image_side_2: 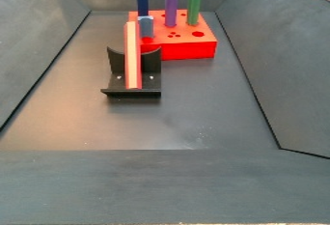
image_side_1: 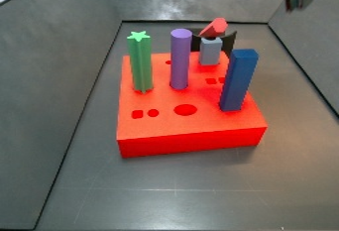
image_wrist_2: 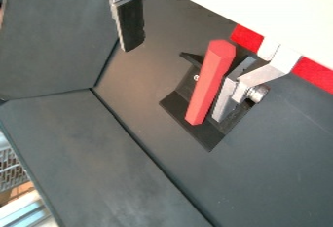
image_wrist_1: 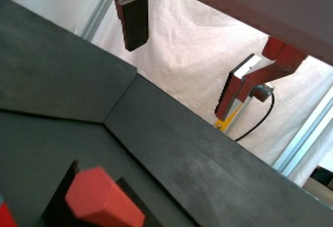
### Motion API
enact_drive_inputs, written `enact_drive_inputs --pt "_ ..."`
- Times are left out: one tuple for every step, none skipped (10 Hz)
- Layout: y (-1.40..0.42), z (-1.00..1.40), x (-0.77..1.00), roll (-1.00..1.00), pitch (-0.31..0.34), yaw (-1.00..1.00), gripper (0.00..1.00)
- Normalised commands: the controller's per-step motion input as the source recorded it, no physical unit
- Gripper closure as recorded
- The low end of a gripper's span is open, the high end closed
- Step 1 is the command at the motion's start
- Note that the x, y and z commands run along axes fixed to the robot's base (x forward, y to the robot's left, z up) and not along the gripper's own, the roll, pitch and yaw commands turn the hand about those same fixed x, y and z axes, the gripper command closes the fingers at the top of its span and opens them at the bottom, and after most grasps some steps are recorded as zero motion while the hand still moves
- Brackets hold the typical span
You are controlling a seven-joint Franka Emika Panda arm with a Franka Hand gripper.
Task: Pick up the hexagon object. Move up. Place the hexagon object on the fixture. Regrasp the hexagon object. Move to above the board. Insert the hexagon object.
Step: Regrasp the hexagon object.
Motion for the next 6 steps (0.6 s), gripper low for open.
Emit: enact_drive_inputs --pt "0.03 -1.0 0.06 0.14 -0.116 0.08 0.0" --pt "0.03 -1.0 0.07 0.11 -0.122 0.04 0.0" --pt "0.03 -1.0 0.08 0.09 -0.124 0.01 0.0" --pt "0.02 -1.0 0.08 0.08 -0.109 -0.01 0.0" --pt "0.02 -1.0 0.09 0.08 -0.095 -0.03 0.0" --pt "0.02 -0.99 0.1 0.07 -0.072 -0.04 0.0"
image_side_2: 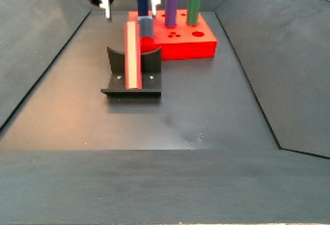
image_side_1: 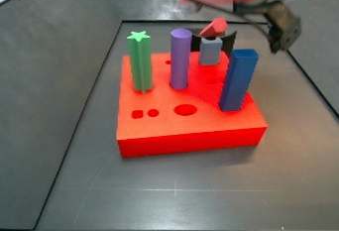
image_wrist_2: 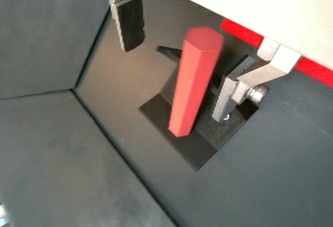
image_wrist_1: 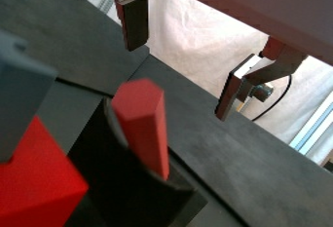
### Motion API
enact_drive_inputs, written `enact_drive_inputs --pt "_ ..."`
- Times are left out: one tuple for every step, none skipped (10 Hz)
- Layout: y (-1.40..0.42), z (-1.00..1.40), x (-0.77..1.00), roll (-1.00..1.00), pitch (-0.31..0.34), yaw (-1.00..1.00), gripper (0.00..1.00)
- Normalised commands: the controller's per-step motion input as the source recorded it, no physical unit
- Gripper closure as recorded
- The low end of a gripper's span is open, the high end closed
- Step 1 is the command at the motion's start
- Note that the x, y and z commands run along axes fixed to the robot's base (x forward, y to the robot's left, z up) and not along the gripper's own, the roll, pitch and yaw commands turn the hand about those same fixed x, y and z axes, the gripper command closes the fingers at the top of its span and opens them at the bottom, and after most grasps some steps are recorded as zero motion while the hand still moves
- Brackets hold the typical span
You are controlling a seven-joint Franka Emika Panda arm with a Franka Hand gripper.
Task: Pick up the hexagon object. Move up. Place the hexagon object on the fixture. Regrasp the hexagon object. Move to above the board. Insert the hexagon object.
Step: Regrasp the hexagon object, then move to above the board.
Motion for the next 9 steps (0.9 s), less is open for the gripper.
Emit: enact_drive_inputs --pt "0.02 -0.88 0.09 0.07 -0.059 -0.05 0.0" --pt "0.0 -0.61 0.08 0.07 -0.021 -0.05 0.0" --pt "0.0 -0.5 0.08 0.07 -0.004 -0.04 0.0" --pt "0.0 -0.3 0.08 0.07 0.019 -0.02 0.0" --pt "-0.01 -0.2 0.08 0.08 0.029 -0.01 0.0" --pt "0.0 0.0 0.0 0.0 0.0 0.0 1.0" --pt "-0.03 1.0 0.1 0.1 0.134 -0.5 1.0" --pt "-0.03 1.0 0.1 0.08 0.152 -0.47 1.0" --pt "-0.02 1.0 0.09 0.06 0.209 -0.37 1.0"
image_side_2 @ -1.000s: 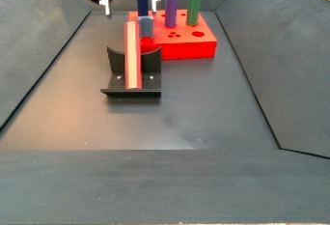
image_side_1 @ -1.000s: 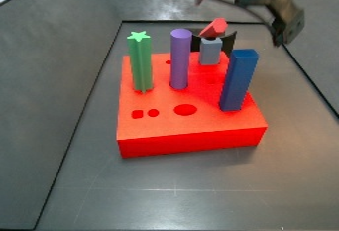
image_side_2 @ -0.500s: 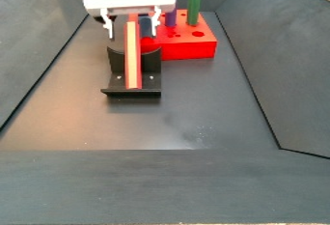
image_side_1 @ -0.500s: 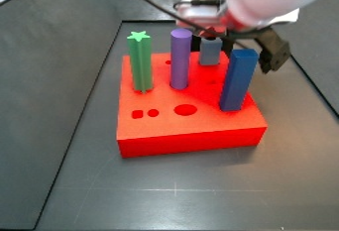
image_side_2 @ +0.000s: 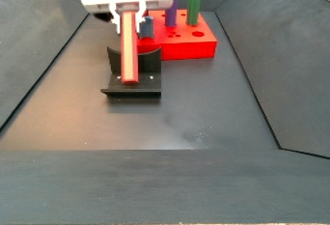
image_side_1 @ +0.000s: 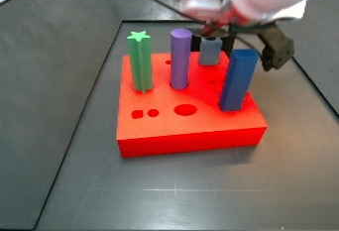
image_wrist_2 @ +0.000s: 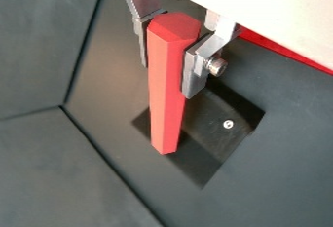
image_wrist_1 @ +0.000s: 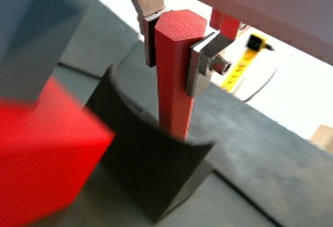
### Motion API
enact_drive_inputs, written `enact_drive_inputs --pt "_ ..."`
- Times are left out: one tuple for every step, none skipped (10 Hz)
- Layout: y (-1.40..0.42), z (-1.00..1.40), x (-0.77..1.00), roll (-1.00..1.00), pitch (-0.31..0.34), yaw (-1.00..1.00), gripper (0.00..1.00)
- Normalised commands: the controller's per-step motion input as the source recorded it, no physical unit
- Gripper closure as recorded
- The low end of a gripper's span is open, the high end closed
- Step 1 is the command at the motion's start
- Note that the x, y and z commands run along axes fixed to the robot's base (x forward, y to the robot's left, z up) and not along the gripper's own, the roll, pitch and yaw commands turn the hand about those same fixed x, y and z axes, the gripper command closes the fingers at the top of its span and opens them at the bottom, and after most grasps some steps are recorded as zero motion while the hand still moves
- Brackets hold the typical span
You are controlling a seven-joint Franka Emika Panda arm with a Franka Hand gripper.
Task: Pick up the hexagon object. Move up. Place the hexagon object on the fixture. Regrasp the hexagon object. Move to above the board. Insert the hexagon object.
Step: Move to above the board.
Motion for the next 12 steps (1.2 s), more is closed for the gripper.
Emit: enact_drive_inputs --pt "-0.02 1.0 0.08 0.05 0.26 -0.27 1.0" --pt "-0.02 1.0 0.08 0.04 0.314 -0.15 1.0" --pt "-0.03 1.0 0.08 0.03 0.344 -0.06 1.0" --pt "-0.03 1.0 0.08 0.0 0.358 0.05 1.0" --pt "-0.03 1.0 0.08 -0.02 0.351 0.12 1.0" --pt "-0.03 1.0 0.08 -0.02 0.339 0.16 1.0" --pt "-0.03 1.0 0.09 -0.02 0.292 0.23 1.0" --pt "-0.03 1.0 0.09 -0.02 0.229 0.27 1.0" --pt "-0.03 1.0 0.09 -0.02 0.169 0.29 1.0" --pt "-0.04 1.0 0.08 -0.02 0.108 0.29 1.0" --pt "-0.04 1.0 0.08 -0.02 0.032 0.27 1.0" --pt "-0.04 1.0 0.08 -0.02 -0.012 0.24 1.0"
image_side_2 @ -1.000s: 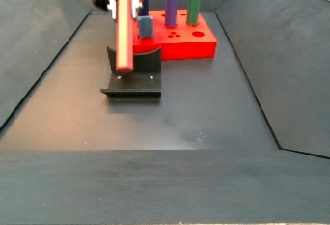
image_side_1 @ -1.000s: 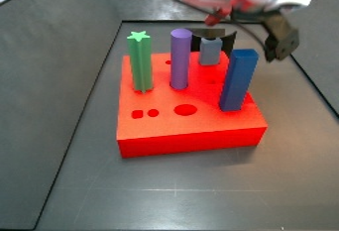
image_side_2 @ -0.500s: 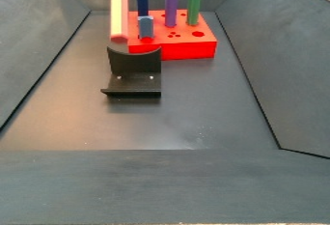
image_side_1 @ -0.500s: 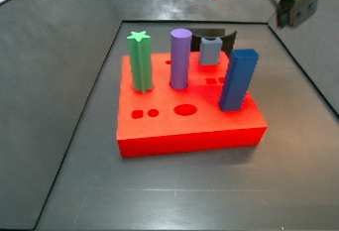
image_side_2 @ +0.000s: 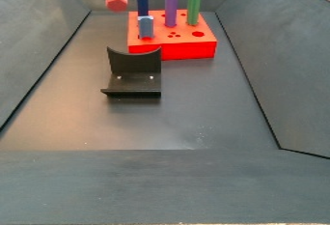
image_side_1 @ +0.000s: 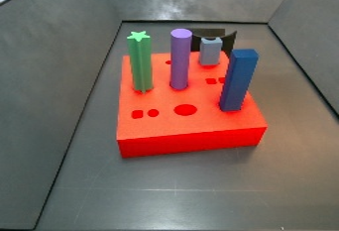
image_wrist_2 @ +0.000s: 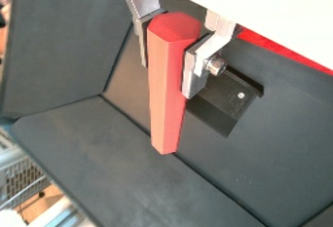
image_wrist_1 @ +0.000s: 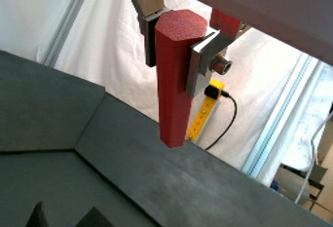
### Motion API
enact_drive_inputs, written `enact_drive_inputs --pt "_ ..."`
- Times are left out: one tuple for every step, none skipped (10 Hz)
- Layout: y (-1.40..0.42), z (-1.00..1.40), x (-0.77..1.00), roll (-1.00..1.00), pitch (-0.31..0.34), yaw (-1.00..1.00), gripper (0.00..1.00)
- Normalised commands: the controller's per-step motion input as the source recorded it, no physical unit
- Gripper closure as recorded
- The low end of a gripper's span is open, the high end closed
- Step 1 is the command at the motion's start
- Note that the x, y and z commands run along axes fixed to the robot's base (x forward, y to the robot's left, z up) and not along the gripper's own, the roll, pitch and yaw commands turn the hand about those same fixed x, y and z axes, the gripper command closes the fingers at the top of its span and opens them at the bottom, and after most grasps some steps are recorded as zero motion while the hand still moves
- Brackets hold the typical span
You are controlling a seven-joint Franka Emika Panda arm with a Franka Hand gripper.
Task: Pick up the hexagon object. Move up. Place the hexagon object on the fixture. Regrasp the hexagon object. Move to above the board. Insert the hexagon object.
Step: Move to above the board.
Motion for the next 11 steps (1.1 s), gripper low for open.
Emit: enact_drive_inputs --pt "-0.04 1.0 0.07 -0.03 -0.042 0.19 1.0" --pt "-0.04 1.0 0.07 -0.03 -0.053 0.16 1.0" --pt "-0.04 1.0 0.07 -0.03 -0.057 0.08 1.0" --pt "-0.04 1.0 0.06 -0.03 -0.051 0.05 1.0" --pt "-0.03 0.82 0.05 -0.02 -0.029 0.01 1.0" --pt "-0.02 0.61 0.04 -0.01 0.004 -0.02 1.0" --pt "-0.02 0.45 0.03 0.0 0.035 -0.03 1.0" --pt "-0.02 0.35 0.03 0.01 0.056 -0.03 1.0" --pt "-1.0 -0.09 -0.79 -1.0 -0.041 0.03 1.0" --pt "-1.0 -0.11 -0.8 -1.0 -0.05 0.04 1.0" --pt "-1.0 -0.11 -0.85 -1.0 -0.073 0.04 1.0"
